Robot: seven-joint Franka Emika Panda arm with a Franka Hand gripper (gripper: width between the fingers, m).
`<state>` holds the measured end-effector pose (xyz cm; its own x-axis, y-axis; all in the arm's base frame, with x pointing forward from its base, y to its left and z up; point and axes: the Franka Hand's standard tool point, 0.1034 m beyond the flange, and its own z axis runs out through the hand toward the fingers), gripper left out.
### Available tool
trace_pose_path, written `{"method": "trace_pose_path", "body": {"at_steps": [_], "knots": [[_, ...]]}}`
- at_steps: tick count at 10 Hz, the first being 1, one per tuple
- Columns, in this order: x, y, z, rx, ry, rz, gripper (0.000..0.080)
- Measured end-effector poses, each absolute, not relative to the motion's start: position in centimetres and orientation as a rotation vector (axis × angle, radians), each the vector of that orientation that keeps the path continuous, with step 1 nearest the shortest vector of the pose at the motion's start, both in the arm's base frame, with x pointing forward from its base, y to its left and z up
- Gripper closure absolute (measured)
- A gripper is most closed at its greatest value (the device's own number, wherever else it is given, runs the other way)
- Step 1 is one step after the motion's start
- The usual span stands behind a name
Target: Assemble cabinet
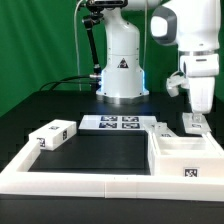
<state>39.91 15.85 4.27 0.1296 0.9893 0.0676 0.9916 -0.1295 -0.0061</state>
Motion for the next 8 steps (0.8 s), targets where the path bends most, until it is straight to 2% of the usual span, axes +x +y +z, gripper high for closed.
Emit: {"method": "trace_pose_path", "body": {"at_steps": [3,7,8], "knots": [[41.4,13.7,5.4,-2.330,-2.057,-0.072,0.0731],[41.3,13.7,5.1,-2.335,-2.047,-0.065,0.0731],[42.0,13.1,5.4,-2.273,-2.118,-0.046,0.0731]]}}
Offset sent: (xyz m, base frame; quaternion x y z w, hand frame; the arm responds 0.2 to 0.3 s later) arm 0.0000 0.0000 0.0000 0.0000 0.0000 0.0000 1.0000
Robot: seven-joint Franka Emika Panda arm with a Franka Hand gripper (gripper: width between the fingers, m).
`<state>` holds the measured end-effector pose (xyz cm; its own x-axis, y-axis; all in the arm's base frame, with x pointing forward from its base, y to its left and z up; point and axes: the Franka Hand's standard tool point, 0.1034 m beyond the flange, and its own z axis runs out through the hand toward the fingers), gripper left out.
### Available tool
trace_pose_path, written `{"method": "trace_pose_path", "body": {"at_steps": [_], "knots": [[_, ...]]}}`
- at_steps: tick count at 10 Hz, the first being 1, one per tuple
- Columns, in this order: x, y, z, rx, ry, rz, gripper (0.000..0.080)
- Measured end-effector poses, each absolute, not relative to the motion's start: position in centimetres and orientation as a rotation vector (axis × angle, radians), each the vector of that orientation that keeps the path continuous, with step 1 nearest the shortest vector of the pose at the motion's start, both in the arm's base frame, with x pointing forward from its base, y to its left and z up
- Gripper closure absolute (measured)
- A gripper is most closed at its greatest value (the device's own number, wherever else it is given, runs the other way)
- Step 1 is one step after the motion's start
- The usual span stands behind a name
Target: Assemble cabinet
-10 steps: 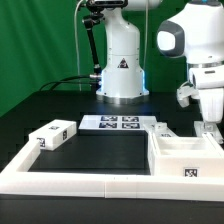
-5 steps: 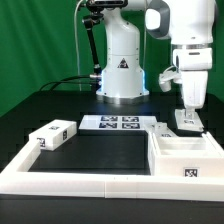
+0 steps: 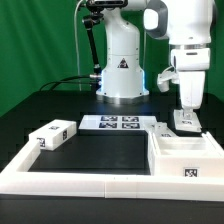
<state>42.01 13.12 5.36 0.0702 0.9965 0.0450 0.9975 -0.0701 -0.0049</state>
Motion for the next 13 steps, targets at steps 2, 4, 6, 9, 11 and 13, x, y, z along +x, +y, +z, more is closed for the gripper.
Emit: {"method": "trace_pose_path", "body": {"at_steps": [2,4,6,9,11,13], "knots": [[42.8,13.0,5.6,-2.261,-2.135,-0.056,0.0730],[42.7,12.9,5.5,-2.263,-2.132,-0.054,0.0729],[43.3,13.0,5.3,-2.259,-2.132,-0.059,0.0729],[44.6,12.9,5.7,-2.272,-2.122,-0.066,0.0729],[44.5,12.9,5.5,-2.271,-2.121,-0.063,0.0729],[45.0,12.9,5.5,-2.273,-2.117,-0.062,0.0729]]}}
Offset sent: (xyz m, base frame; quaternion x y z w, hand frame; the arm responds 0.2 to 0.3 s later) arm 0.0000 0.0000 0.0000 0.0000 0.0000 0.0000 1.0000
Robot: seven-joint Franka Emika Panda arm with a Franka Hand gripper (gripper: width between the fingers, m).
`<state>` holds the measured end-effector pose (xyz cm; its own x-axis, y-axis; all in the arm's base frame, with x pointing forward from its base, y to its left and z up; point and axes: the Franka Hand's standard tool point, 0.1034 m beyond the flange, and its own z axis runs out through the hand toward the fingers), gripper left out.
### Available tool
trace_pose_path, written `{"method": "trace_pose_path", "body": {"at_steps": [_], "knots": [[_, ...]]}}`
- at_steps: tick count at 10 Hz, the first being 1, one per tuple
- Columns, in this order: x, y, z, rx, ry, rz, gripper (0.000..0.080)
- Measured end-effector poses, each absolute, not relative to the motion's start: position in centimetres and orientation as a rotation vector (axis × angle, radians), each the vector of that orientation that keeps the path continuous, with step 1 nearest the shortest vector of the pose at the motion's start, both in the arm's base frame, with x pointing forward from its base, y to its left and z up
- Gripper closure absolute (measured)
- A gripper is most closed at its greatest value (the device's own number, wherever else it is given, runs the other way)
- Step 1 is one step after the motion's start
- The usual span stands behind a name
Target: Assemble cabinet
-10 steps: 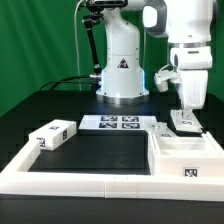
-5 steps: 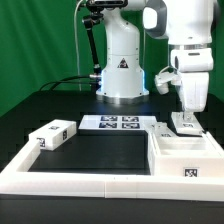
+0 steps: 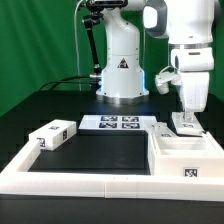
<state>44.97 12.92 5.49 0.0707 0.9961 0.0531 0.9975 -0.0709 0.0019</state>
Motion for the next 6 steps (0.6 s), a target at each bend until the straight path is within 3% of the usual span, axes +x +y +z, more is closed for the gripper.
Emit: {"method": "trace_pose_path", "body": {"at_steps": [6], "knots": [[45.89,12.81,5.56,-2.282,-2.108,-0.062,0.0729]]}}
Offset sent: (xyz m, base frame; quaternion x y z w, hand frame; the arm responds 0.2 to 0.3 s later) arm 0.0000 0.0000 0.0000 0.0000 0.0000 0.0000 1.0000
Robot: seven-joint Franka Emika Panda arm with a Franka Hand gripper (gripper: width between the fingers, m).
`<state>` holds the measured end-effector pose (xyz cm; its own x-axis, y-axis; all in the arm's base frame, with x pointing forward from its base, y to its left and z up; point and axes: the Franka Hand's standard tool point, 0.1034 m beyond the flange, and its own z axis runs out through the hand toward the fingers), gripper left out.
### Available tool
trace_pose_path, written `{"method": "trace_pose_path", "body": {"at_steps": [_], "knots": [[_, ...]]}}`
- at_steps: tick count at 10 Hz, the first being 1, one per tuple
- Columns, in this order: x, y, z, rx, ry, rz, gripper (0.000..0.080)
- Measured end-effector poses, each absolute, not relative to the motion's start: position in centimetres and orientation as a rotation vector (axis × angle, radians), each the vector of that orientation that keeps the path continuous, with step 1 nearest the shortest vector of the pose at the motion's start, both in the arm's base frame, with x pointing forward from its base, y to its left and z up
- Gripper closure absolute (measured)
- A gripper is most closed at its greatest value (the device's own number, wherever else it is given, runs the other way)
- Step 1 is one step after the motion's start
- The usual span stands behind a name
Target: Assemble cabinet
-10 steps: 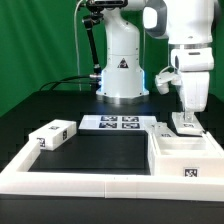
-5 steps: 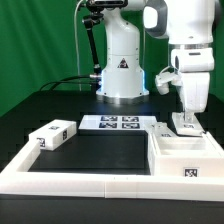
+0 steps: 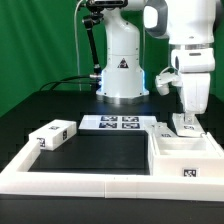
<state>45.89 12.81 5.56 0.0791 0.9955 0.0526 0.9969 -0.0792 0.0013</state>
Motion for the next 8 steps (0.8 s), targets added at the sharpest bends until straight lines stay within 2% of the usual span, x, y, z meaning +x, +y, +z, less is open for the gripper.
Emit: {"method": "trace_pose_path", "body": {"at_steps": [8], "knots": [[47.1,12.7,6.0,-2.312,-2.082,-0.078,0.0729]]}}
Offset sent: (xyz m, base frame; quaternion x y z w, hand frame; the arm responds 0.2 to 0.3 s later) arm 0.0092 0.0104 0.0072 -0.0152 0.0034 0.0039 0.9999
